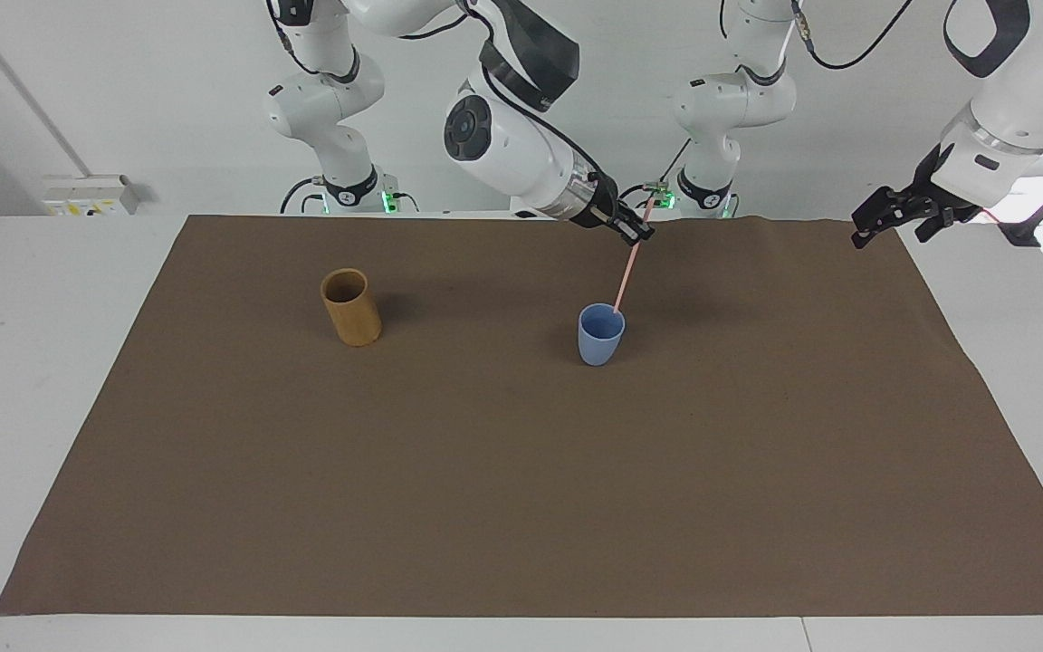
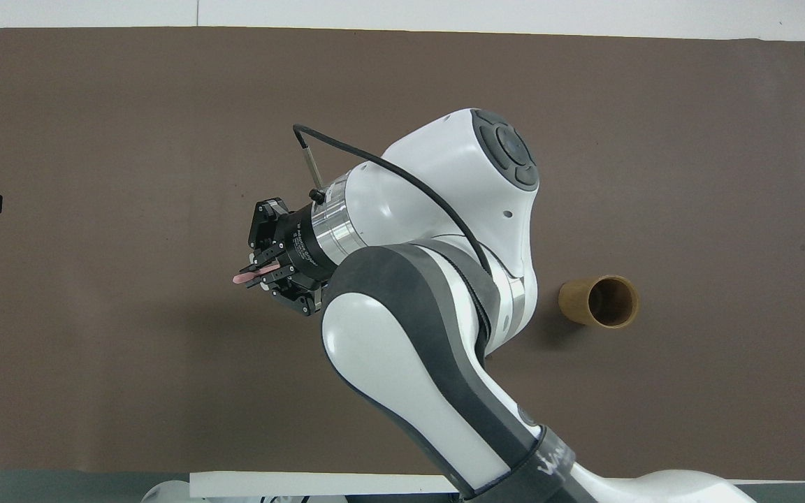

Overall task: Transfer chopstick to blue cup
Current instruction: 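Carry the chopstick over the blue cup with the right gripper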

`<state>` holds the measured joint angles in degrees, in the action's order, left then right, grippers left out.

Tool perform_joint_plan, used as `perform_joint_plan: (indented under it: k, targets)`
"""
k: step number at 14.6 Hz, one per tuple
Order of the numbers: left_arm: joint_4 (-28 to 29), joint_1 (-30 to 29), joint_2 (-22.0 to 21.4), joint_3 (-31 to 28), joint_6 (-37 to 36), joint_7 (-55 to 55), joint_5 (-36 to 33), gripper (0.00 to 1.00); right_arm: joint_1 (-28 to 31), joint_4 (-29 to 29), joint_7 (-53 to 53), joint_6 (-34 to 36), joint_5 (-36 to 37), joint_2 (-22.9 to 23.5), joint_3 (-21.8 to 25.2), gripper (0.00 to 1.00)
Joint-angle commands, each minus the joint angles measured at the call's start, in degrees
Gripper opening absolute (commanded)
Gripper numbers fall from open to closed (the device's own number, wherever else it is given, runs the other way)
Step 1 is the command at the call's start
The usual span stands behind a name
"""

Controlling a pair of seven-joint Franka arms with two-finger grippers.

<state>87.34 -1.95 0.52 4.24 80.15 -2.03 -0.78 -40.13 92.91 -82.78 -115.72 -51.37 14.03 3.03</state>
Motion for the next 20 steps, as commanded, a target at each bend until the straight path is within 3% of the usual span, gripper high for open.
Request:
perform_joint_plan:
  k: [1, 5, 9, 11, 12, 13, 14, 15, 17, 20]
  targets:
    - [0.73, -0.16, -1.05, -0.28, -0.69, 0.89, 0.34, 1.00, 0.40, 5.16, 2.44, -1.26, -1.28, -3.21, 0.04, 0.00]
    - [0.73, -0.16, -1.05, -0.28, -0.69, 0.89, 0.34, 1.00, -0.38, 10.08, 4.20, -6.52, -1.28, -4.88, 0.04, 0.01]
    - [0.73, -0.16, -1.05, -0.28, -0.69, 0.89, 0.34, 1.00, -0.82, 11.67, 4.82, -7.50, -1.28, -5.32, 0.04, 0.18]
    - [0.73, -0.16, -1.05, -0.28, -0.69, 0.89, 0.34, 1.00, -0.74, 11.59, 4.82, -7.50, -1.28, -5.41, 0.04, 0.44]
    - [0.73, -0.16, -1.05, -0.28, -0.69, 0.89, 0.34, 1.00, -0.74, 11.50, 4.82, -7.50, -1.28, -5.41, 0.04, 0.47]
    - [0.73, -0.16, -1.05, -0.28, -0.69, 0.89, 0.34, 1.00, -0.74, 11.33, 4.91, -7.50, -1.28, -5.33, 0.04, 0.64]
    - [0.73, -0.16, -1.05, -0.28, -0.69, 0.89, 0.34, 1.00, -0.74, 10.98, 4.91, -7.41, -1.11, -5.24, 0.04, 0.88]
    - [0.73, -0.16, -1.05, -0.28, -0.69, 0.89, 0.34, 1.00, -0.56, 10.19, 4.91, -6.89, -0.76, -4.98, 0.04, 0.99]
    - [0.73, -0.16, -1.05, -0.28, -0.69, 0.89, 0.34, 1.00, 1.01, 5.81, 4.65, -2.87, -0.06, -4.01, 0.39, 0.99]
    - [0.73, -0.16, -1.05, -0.28, -0.69, 0.89, 0.34, 1.00, 8.64, -6.39, 4.99, 10.39, 7.83, -1.11, 0.31, 0.99]
